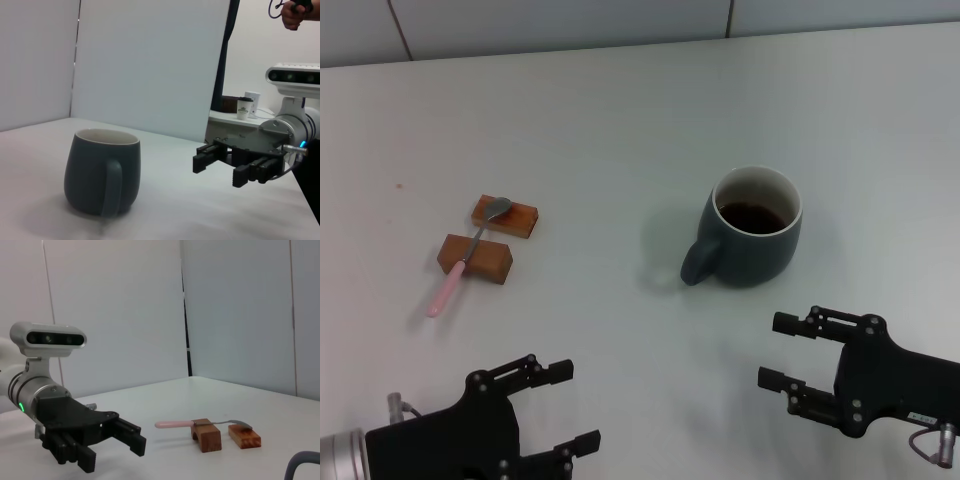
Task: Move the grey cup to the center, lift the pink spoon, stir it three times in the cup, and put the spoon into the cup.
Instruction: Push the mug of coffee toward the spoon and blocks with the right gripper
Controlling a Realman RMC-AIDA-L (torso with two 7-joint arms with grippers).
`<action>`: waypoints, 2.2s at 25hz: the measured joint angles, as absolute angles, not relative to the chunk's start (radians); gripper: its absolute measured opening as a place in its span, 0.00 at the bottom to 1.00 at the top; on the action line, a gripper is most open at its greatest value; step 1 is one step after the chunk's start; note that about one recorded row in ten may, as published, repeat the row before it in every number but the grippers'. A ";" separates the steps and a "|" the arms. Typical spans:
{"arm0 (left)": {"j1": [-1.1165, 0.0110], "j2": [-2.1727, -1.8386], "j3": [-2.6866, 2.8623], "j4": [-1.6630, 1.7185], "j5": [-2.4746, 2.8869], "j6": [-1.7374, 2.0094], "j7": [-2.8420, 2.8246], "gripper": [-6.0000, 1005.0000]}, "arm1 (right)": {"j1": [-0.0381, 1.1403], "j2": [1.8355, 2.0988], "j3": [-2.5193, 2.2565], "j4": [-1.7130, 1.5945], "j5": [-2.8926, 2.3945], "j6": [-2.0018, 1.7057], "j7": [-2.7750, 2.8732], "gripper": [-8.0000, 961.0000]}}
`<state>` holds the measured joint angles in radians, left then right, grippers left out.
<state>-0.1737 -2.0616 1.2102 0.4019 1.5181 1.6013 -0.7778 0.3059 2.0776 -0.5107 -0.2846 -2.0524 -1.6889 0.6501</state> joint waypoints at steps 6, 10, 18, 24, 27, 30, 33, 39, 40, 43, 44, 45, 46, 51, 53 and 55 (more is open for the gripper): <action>-0.176 -2.062 1.209 0.402 1.516 1.601 -0.778 0.76 | 0.305 2.079 -0.511 -0.278 -2.052 -1.689 0.643 0.61; -0.176 -2.062 1.209 0.402 1.514 1.601 -0.778 0.76 | 0.307 2.079 -0.511 -0.278 -2.052 -1.689 0.643 0.53; -0.175 -2.062 1.206 0.402 1.512 1.601 -0.778 0.76 | 0.308 2.080 -0.496 -0.258 -2.030 -1.689 0.600 0.25; -0.175 -2.062 1.197 0.402 1.511 1.601 -0.778 0.76 | 0.277 2.081 -0.412 -0.161 -1.863 -1.690 0.394 0.02; -0.175 -2.062 1.195 0.402 1.510 1.603 -0.778 0.76 | 0.264 2.083 -0.316 -0.078 -1.737 -1.683 0.255 0.02; -0.175 -2.062 1.194 0.402 1.509 1.604 -0.778 0.76 | 0.272 2.085 -0.212 0.003 -1.616 -1.628 0.138 0.02; -0.178 -2.063 1.189 0.402 1.509 1.604 -0.778 0.76 | 0.306 2.085 -0.160 0.026 -1.568 -1.515 0.105 0.02; -0.178 -2.063 1.173 0.402 1.508 1.608 -0.778 0.76 | 0.395 2.084 -0.178 0.020 -1.594 -1.303 0.101 0.02; -0.178 -2.063 1.173 0.402 1.508 1.608 -0.778 0.76 | 0.409 2.084 -0.188 0.019 -1.607 -1.273 0.100 0.02; -0.178 -2.064 1.171 0.402 1.508 1.609 -0.778 0.76 | 0.442 2.084 -0.210 0.025 -1.629 -1.199 0.073 0.02; -0.178 -2.065 1.168 0.402 1.508 1.609 -0.778 0.76 | 0.452 2.084 -0.218 0.031 -1.631 -1.180 0.058 0.02; -0.178 -2.065 1.164 0.402 1.508 1.609 -0.780 0.76 | 0.461 2.085 -0.228 0.039 -1.632 -1.166 0.045 0.02; -0.178 -2.065 1.158 0.402 1.507 1.609 -0.784 0.76 | 0.476 2.085 -0.243 0.054 -1.632 -1.147 0.035 0.02; -0.187 -2.065 1.157 0.402 1.507 1.609 -0.787 0.76 | 0.497 2.086 -0.255 0.079 -1.637 -1.125 0.022 0.02; -0.192 -2.065 1.156 0.402 1.506 1.609 -0.788 0.76 | 0.505 2.086 -0.258 0.093 -1.643 -1.121 0.017 0.02; -0.195 -2.065 1.156 0.402 1.506 1.609 -0.788 0.76 | 0.515 2.087 -0.258 0.110 -1.645 -1.120 0.015 0.02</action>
